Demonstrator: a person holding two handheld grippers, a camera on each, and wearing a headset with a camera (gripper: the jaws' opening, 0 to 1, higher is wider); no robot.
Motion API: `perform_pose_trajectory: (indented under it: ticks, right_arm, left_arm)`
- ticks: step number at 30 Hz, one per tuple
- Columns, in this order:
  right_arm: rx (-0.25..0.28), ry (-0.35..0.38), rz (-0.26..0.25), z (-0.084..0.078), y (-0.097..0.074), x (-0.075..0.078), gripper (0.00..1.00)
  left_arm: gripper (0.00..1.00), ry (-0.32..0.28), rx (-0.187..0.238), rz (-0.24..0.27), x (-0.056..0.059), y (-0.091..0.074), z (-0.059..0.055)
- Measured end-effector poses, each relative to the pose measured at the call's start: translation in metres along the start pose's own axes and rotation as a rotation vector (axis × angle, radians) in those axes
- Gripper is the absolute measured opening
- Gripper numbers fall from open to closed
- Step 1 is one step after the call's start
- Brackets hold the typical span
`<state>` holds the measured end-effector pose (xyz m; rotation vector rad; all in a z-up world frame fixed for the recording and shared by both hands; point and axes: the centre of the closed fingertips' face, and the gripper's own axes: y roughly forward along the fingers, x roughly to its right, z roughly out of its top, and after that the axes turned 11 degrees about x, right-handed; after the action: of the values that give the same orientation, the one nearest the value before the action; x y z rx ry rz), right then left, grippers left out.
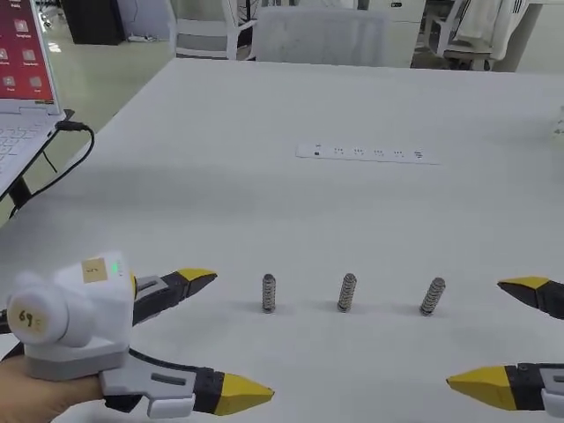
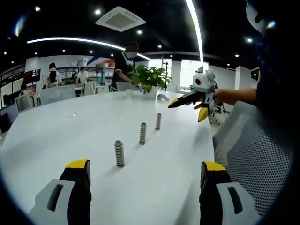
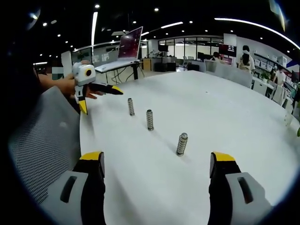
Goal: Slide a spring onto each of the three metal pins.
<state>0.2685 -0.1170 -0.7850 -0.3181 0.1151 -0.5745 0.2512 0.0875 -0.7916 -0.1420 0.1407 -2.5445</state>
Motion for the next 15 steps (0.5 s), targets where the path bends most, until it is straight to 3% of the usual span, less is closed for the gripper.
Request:
perform_pose_trajectory:
  ticks: [15]
  right_arm:
    - [-0.003,0.009,0.001,-0.0038,0.0027,-0.0015,0.95]
  left_arm:
    - [0.95,-0.006,0.003,-0.003,-0.0011,0.0017,-0.0002]
